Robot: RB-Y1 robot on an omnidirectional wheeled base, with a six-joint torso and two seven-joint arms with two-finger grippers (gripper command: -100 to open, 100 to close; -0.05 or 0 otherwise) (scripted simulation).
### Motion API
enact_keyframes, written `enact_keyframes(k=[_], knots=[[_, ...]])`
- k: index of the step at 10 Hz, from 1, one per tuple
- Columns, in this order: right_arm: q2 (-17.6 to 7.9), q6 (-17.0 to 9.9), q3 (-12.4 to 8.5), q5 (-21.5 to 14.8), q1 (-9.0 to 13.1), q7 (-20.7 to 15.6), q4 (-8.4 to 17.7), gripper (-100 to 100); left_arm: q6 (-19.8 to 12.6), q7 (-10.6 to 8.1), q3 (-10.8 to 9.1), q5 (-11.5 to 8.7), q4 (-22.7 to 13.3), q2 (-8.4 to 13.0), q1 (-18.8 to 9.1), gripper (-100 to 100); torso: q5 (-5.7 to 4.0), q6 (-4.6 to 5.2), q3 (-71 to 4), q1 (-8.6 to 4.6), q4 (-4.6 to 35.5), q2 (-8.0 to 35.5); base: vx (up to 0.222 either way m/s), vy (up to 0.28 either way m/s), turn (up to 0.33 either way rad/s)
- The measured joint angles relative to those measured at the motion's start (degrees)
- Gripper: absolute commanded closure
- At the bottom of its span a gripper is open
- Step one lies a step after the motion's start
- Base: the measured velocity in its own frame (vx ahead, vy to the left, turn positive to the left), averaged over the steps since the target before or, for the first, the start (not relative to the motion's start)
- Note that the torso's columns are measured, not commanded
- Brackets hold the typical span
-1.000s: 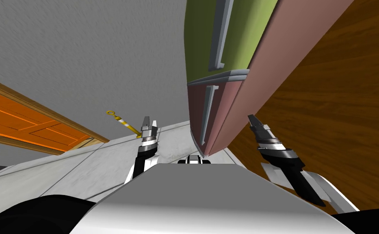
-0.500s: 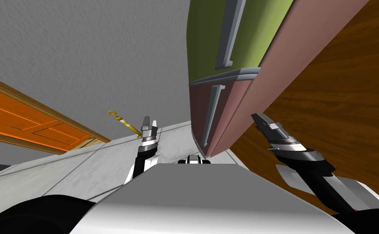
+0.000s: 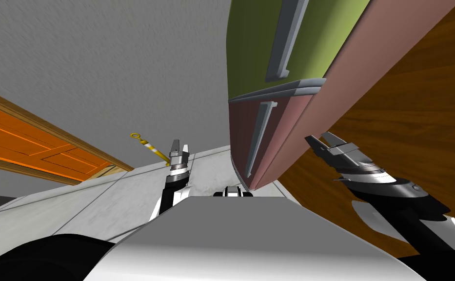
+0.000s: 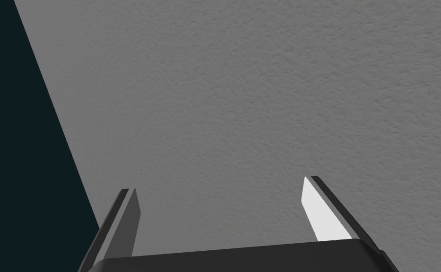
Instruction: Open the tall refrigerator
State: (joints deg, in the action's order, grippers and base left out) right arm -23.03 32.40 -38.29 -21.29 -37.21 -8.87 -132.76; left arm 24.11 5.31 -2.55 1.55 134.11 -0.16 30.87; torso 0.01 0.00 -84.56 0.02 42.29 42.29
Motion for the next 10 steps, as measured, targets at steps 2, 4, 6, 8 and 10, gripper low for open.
enact_keyframes(k=[2,4,6,8,10], knots=[[-1.3,1.15,-3.06,-2.34,-0.55,-1.95,-0.39,-100,0.0,0.0,0.0,0.0,0.0,0.0,0.0,0,0.01,0.0,-0.04,0.02,-0.02,-0.06,0.047,0.058,0.011],[-2.65,1.88,-6.02,-4.0,-0.9,-3.22,-0.55,-100,0.0,0.0,0.0,0.0,0.0,0.0,0.0,0,-0.03,0.0,0.04,-0.09,0.02,0.06,0.031,0.041,0.014],[-4.05,2.25,-8.65,-5.78,-1.17,-4.48,-0.85,-100,0.0,0.0,0.0,0.0,0.0,0.0,0.0,0,-0.02,0.01,0.02,-0.06,0.01,0.03,0.031,0.039,0.012],[-5.13,3.07,-11.29,-7.45,-1.6,-5.84,-1.01,-100,0.0,0.0,0.0,0.0,0.0,0.0,0.0,0,-0.01,0.0,-0.02,-0.02,-0.01,-0.03,0.039,0.044,0.012],[-6.5,3.63,-13.84,-9.17,-1.88,-7.12,-1.1,-100,0.0,0.0,0.0,0.0,0.0,0.0,0.0,0,-0.01,0.0,0.0,-0.03,-0.01,0.0,0.032,0.042,0.014]])
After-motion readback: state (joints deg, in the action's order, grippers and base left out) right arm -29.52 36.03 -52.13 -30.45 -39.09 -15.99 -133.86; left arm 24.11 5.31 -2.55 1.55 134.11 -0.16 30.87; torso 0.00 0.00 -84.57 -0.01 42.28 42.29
